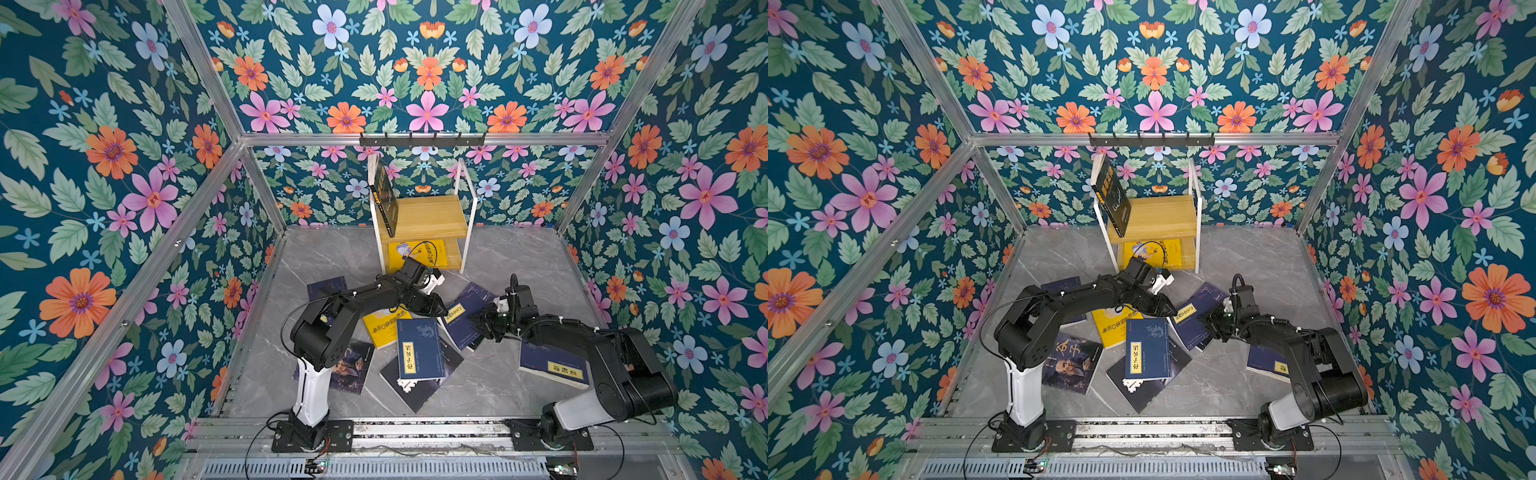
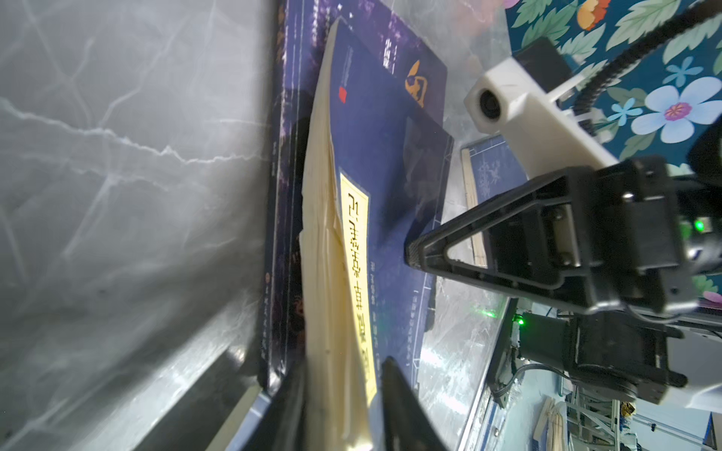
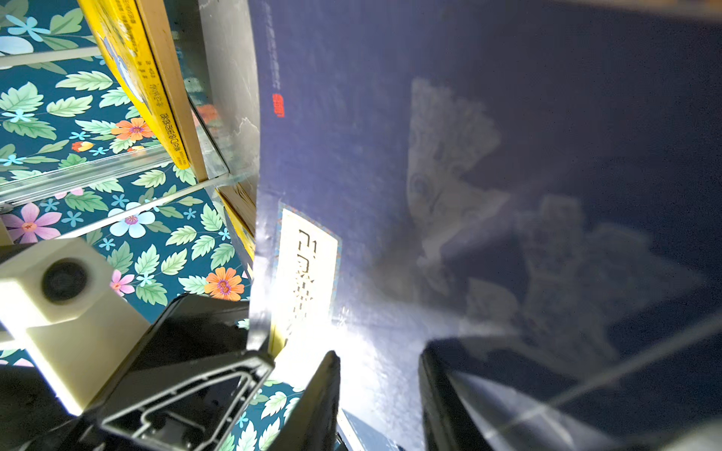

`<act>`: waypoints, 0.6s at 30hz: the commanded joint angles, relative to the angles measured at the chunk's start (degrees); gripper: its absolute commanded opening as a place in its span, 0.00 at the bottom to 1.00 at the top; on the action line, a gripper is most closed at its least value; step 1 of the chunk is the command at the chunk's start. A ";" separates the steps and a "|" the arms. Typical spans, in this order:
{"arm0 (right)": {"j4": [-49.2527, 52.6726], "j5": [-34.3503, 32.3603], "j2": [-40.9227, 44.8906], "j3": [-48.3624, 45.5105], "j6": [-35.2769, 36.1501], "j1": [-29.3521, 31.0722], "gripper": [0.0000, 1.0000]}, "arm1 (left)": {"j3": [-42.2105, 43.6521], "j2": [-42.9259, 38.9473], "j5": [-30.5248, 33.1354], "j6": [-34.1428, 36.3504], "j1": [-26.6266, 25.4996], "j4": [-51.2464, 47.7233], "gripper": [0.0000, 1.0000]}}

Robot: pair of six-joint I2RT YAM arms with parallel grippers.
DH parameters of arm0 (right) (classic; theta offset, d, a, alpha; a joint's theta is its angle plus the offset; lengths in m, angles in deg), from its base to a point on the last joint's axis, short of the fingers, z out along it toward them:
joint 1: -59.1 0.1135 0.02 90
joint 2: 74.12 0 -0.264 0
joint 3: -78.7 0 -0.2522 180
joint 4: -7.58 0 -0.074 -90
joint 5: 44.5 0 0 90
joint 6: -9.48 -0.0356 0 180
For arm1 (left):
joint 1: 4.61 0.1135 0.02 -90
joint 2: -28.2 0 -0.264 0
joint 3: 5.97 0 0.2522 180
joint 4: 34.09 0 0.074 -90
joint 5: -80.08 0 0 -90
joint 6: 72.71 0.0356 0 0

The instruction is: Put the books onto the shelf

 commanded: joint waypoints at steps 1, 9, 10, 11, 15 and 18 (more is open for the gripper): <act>6.23 -3.76 -0.55 -0.48 -0.19 0.07 0.36 | -0.17 -0.33 -2.58 0.20 0.00 -0.50 0.23; 6.17 -4.64 6.78 -0.21 4.09 -0.08 0.42 | -0.42 -1.43 -1.93 0.58 0.33 -1.42 0.00; 6.66 -5.88 9.62 -0.12 5.88 -0.05 0.45 | -0.34 -2.00 -1.92 0.78 0.61 -1.67 0.00; 7.52 -6.91 12.06 0.34 7.83 -0.07 0.48 | -0.31 -2.58 -2.18 0.93 0.87 -1.73 0.00; 16.32 -11.49 22.26 4.74 21.98 0.09 0.60 | 1.63 -6.19 -4.79 0.81 2.74 -0.82 0.00; 18.20 -14.15 29.90 5.77 31.18 0.09 0.68 | 3.63 -8.66 -9.44 -0.81 4.57 1.49 0.00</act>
